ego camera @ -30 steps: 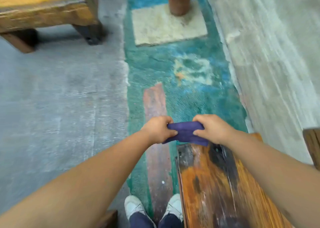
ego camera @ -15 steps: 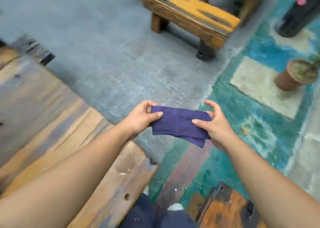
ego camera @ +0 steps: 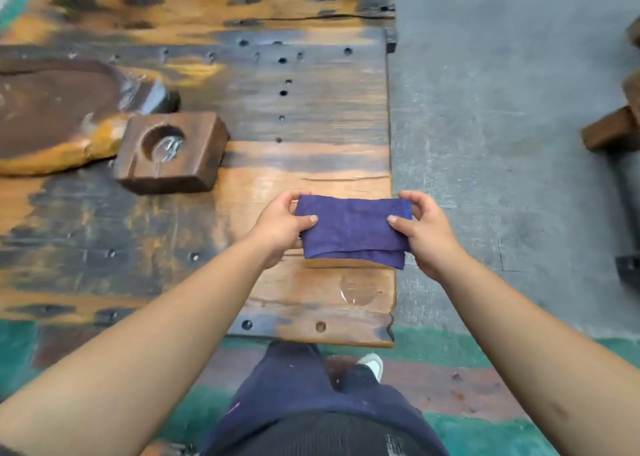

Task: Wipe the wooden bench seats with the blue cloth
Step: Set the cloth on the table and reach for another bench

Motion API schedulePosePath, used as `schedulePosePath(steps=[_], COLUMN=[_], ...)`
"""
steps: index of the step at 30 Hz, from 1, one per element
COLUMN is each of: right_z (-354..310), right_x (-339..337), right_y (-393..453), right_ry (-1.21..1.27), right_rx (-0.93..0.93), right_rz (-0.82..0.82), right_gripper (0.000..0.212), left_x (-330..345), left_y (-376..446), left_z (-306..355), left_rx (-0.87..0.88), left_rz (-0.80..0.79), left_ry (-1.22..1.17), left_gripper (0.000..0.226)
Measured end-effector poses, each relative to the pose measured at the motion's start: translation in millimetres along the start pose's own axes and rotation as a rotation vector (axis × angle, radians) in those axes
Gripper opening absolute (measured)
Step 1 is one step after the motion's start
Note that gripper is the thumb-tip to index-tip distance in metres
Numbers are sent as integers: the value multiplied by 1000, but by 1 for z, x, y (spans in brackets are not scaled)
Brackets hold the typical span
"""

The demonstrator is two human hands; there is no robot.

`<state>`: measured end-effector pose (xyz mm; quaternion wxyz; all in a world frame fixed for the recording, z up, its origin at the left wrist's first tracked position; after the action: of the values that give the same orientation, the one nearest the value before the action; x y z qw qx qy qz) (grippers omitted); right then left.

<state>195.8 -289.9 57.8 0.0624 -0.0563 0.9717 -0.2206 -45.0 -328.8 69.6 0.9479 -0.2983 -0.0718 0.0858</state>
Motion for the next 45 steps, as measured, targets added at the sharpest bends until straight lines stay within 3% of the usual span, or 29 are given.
schedulePosePath(steps=[4, 9, 14, 21, 33, 39, 45], right_z=[6, 46, 78, 45, -43, -79, -117], right_x=[31, 42, 32, -9, -165, -260, -358], right_y=[1, 1, 8, 4, 9, 66, 113], right_ry=[-110, -265, -637, -833, -1250, -1380, -1446], right_rx=[-3, 66, 198, 90, -35, -169, -198], right_rz=[-36, -8, -1, 72, 322, 287, 272], right_gripper=[44, 46, 74, 79, 92, 98, 100], left_x=[-36, -42, -51, -33, 150, 254, 337], left_y=[-12, -6, 9, 21, 28, 64, 104], left_z=[-29, -64, -66, -21, 106, 159, 194], left_rx=[-28, -104, -83, 134, 496, 599, 582], left_rz=[130, 164, 168, 108, 49, 158, 217], left_ry=[-73, -11, 358, 778, 1130, 1247, 1250], left_gripper=[39, 53, 77, 80, 84, 88, 89])
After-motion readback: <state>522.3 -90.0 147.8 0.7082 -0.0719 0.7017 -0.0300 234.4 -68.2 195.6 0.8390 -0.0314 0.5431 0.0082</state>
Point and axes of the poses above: each hand's wrist, its own y-axis towards the middle knuckle, its own x-axis out of the palm, z = x × y, the point moved 10 cm from there along y, towards the middle knuckle, and after that the axes turned 6 degrees about -y, right-handed, at the moved point
